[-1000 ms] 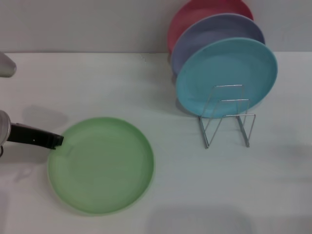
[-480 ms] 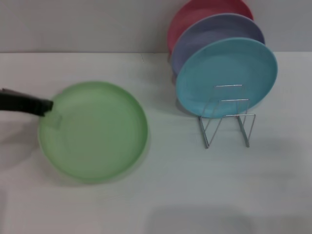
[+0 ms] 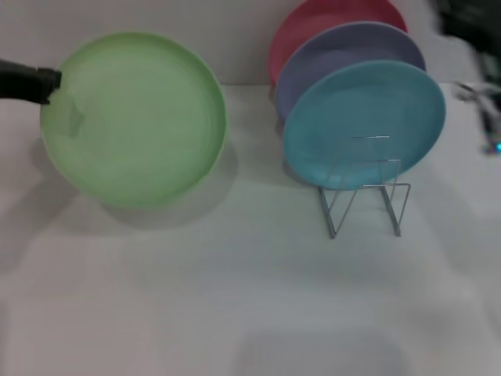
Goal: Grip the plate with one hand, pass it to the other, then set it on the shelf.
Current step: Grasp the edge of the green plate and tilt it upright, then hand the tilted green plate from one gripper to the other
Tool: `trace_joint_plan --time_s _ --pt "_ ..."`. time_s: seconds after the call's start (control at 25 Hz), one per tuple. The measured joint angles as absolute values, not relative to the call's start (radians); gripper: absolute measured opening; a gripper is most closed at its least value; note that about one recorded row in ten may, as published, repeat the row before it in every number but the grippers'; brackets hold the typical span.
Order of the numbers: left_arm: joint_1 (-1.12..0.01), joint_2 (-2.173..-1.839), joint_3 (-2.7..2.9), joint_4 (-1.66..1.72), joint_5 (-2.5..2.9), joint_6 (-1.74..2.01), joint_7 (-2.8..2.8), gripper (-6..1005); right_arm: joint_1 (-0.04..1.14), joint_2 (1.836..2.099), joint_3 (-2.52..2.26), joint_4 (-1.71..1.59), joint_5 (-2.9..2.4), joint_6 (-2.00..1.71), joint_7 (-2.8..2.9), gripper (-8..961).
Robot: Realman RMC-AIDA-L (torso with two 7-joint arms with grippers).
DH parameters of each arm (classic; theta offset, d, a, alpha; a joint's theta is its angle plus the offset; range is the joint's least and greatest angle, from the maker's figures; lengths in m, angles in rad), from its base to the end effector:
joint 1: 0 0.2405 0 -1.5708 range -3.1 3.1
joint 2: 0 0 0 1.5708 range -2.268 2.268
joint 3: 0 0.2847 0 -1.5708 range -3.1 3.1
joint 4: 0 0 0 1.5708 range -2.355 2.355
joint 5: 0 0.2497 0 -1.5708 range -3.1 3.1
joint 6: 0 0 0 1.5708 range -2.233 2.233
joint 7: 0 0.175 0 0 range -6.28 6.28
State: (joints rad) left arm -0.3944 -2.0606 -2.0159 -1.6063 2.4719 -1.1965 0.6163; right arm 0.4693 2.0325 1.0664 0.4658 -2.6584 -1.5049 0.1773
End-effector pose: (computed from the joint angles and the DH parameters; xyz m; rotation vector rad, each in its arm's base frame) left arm -0.2197 0.4495 0.0921 -2.1189 -0.8396 -0.1185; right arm 0.2185 0.4055 -0.0063 -1.5487 0.0463 1.3131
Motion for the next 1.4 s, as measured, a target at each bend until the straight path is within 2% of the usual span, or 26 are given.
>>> trace_joint_plan --time_s 0.12,0.24,0.64,1.0,1.4 --pt "-0.391 -2.06 -2.017 -1.621 2.47 -1.162 0.622 48 0.503 2.019 1.089 0.638 -2.784 -1.272 0.177 773" --pt "-0.387 -2.059 -2.029 -1.63 2.47 -1.125 0.625 50 0.494 2.022 1.124 0.919 -2.916 -0.906 0.177 774" --pt "-0.394 -2.059 -2.099 -1.619 2.464 -1.094 0.676 56 0.435 2.001 1.115 1.295 -2.918 -0.375 0.185 775" --pt "-0.397 -2.059 -2.105 -1.612 2.46 -1.09 0.69 62 0.411 2.005 1.125 1.424 -2.915 -0.117 0.199 773" --pt "-0.4 -2.059 -2.107 -1.603 2.46 -1.078 0.701 68 0.312 2.008 1.16 1.811 -2.858 0.353 0.17 774"
